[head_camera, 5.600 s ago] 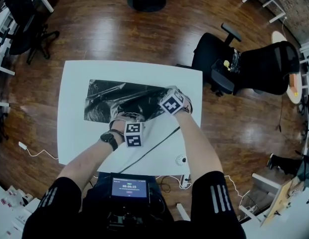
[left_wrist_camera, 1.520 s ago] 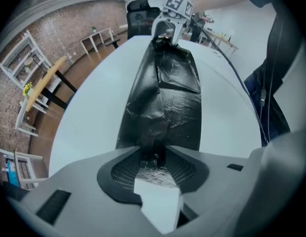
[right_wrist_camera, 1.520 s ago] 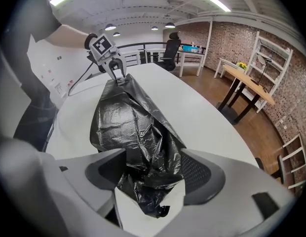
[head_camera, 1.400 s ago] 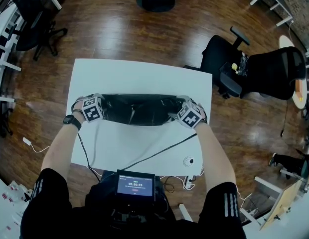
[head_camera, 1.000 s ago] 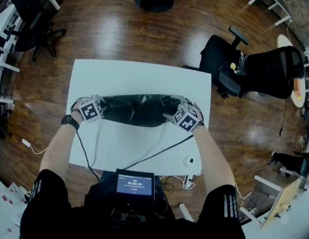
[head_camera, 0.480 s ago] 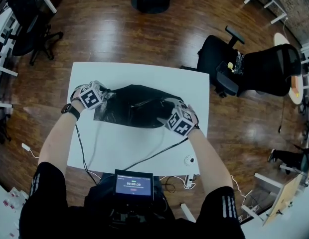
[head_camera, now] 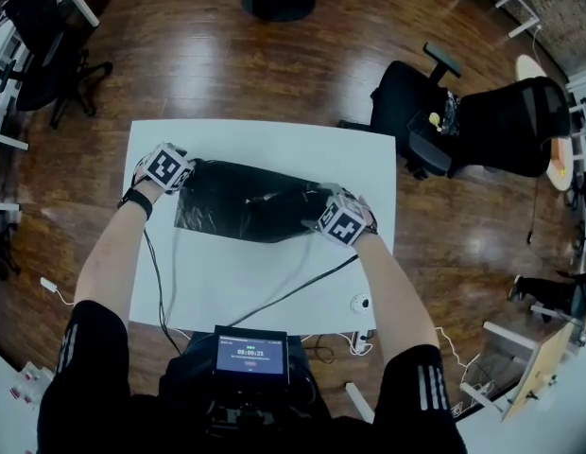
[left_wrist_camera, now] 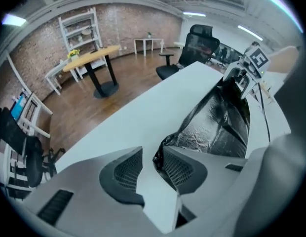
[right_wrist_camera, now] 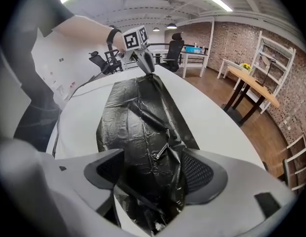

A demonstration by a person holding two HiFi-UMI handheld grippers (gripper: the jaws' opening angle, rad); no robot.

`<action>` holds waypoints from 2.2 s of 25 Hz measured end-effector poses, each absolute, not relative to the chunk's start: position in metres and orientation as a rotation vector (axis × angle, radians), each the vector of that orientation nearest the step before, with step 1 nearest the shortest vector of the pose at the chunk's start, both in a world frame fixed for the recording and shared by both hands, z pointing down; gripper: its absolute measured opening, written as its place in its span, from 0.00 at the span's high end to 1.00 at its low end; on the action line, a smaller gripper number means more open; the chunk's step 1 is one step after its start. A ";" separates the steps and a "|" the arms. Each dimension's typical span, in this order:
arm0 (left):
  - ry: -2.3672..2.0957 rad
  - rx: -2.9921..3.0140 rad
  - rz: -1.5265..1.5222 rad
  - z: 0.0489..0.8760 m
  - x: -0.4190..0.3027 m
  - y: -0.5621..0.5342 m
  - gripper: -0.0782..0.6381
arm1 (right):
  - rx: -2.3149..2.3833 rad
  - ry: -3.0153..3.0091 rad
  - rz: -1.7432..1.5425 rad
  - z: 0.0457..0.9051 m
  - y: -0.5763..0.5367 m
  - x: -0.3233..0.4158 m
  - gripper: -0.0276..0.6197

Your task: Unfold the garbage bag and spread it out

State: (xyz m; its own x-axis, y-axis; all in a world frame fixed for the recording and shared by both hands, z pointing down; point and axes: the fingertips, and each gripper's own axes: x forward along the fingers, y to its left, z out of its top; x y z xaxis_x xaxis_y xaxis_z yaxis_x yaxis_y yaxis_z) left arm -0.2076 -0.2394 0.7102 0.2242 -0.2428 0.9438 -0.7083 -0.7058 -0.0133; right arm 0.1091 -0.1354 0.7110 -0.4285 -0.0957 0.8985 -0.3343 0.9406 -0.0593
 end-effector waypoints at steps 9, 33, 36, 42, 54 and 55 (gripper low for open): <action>-1.086 2.069 1.406 0.708 -0.219 -0.263 0.65 | 0.256 -1.998 0.314 0.721 -0.136 0.112 0.32; -1.120 2.111 1.359 0.696 -0.206 -0.266 0.65 | 0.254 -2.096 0.222 0.699 -0.132 0.109 0.19; -1.048 2.272 1.288 0.682 -0.187 -0.259 0.65 | 0.366 -2.170 0.212 0.678 -0.142 0.107 0.19; -1.021 2.398 1.202 0.637 -0.171 -0.236 0.63 | 0.567 -2.260 0.234 0.639 -0.153 0.118 0.20; -0.904 2.645 0.959 0.541 -0.151 -0.164 0.63 | 1.003 -2.345 0.386 0.565 -0.117 0.131 0.38; -0.886 2.674 0.955 0.535 -0.148 -0.156 0.63 | 1.020 -2.343 0.377 0.558 -0.110 0.128 0.42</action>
